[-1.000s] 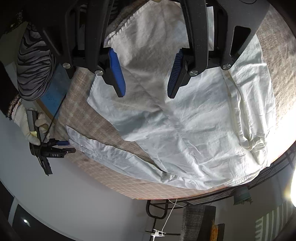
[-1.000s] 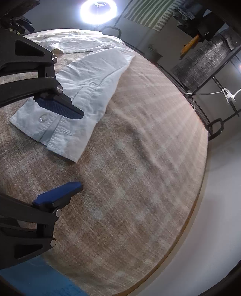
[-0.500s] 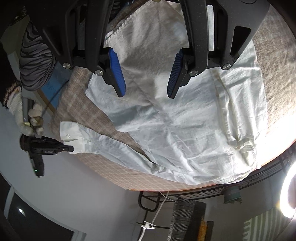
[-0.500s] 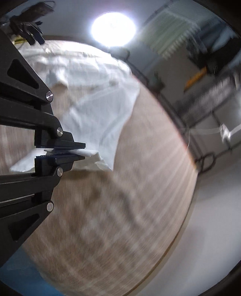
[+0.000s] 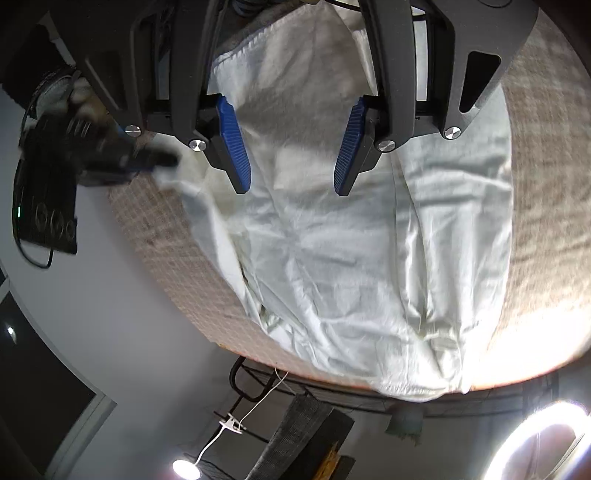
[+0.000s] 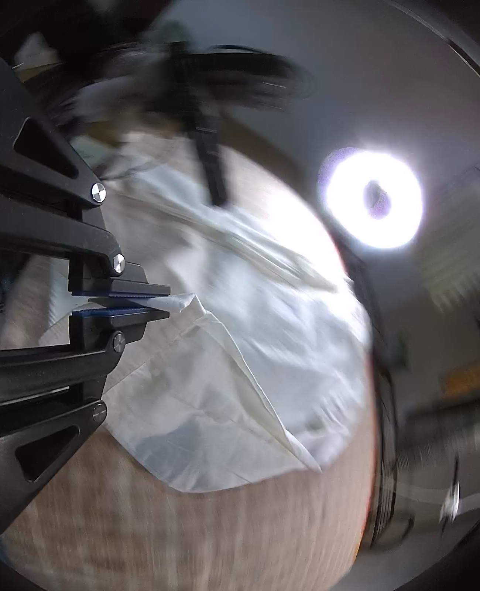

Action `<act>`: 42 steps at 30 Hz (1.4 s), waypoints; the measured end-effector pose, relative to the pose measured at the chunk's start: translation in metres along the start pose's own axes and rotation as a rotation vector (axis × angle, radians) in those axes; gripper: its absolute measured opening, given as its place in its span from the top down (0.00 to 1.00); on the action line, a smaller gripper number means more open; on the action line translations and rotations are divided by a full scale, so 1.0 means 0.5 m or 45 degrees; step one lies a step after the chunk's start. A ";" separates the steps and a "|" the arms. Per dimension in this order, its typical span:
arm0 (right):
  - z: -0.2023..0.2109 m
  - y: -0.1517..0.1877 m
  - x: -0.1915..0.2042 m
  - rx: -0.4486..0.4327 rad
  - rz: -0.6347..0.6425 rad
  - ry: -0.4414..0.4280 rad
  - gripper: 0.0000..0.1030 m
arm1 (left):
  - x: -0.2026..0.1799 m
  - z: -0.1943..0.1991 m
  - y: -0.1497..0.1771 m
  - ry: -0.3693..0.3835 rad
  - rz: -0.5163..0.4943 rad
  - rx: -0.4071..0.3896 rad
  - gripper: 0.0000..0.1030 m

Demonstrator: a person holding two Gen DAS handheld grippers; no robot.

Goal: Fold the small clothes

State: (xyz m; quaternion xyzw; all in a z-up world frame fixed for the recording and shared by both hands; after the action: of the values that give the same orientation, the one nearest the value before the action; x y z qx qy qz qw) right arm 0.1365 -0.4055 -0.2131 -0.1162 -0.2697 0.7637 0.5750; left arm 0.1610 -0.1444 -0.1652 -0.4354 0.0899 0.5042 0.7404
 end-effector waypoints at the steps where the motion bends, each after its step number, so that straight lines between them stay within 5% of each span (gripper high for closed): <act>1: -0.006 0.008 0.010 0.029 0.042 -0.001 0.88 | -0.001 -0.004 0.005 0.008 0.002 0.009 0.53; 5: 0.019 -0.009 -0.010 0.009 0.045 -0.068 0.61 | -0.025 -0.032 0.034 0.062 -0.003 0.061 0.53; 10: 0.031 -0.085 -0.115 -0.064 -0.127 -0.011 0.58 | -0.078 -0.092 0.070 0.052 -0.117 0.141 0.47; 14: -0.018 -0.164 -0.213 -0.062 -0.281 0.084 0.44 | -0.101 -0.140 0.084 -0.015 -0.184 0.171 0.47; 17: -0.067 -0.216 -0.288 -0.037 -0.387 0.150 0.44 | -0.096 -0.168 0.083 -0.055 -0.173 0.182 0.48; 19: -0.098 -0.247 -0.330 -0.014 -0.448 0.141 0.44 | -0.084 -0.178 0.078 -0.021 -0.128 0.171 0.66; 20: -0.116 -0.264 -0.350 -0.009 -0.483 0.146 0.44 | -0.081 -0.182 0.076 -0.007 -0.114 0.172 0.87; 21: -0.131 -0.278 -0.367 -0.006 -0.508 0.150 0.44 | -0.077 -0.188 0.074 -0.002 -0.108 0.173 0.94; 27: -0.233 -0.347 -0.441 0.056 -0.606 0.161 0.44 | -0.094 -0.188 0.069 0.097 -0.087 0.156 0.99; 30: -0.270 -0.364 -0.447 0.097 -0.600 0.149 0.54 | -0.112 -0.189 0.070 0.139 -0.099 0.169 1.00; 33: -0.287 -0.374 -0.440 0.122 -0.568 0.130 0.92 | -0.123 -0.190 0.073 0.171 -0.097 0.178 1.00; 35: -0.276 -0.385 -0.432 0.091 -0.537 0.138 1.00 | -0.127 -0.183 0.078 0.190 -0.082 0.180 1.00; 42: -0.198 -0.447 -0.384 -0.044 -0.486 0.137 1.00 | -0.121 -0.172 0.086 0.210 -0.051 0.171 1.00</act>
State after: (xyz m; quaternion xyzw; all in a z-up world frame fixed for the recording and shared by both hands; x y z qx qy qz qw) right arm 0.4270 -0.5155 -0.1985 -0.1135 -0.2686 0.6288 0.7208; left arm 0.1229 -0.2433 -0.2065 -0.4268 0.1754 0.4444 0.7679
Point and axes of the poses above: each gripper's, at about its wrist camera, not at the fingertips, and z roughly against the way its jaws point, x to its left, y to its underside, the point moved 3 cm from there along -z, roughly the way its jaws point, and after that the axes turned 14 degrees about y, right-handed, at the moved point
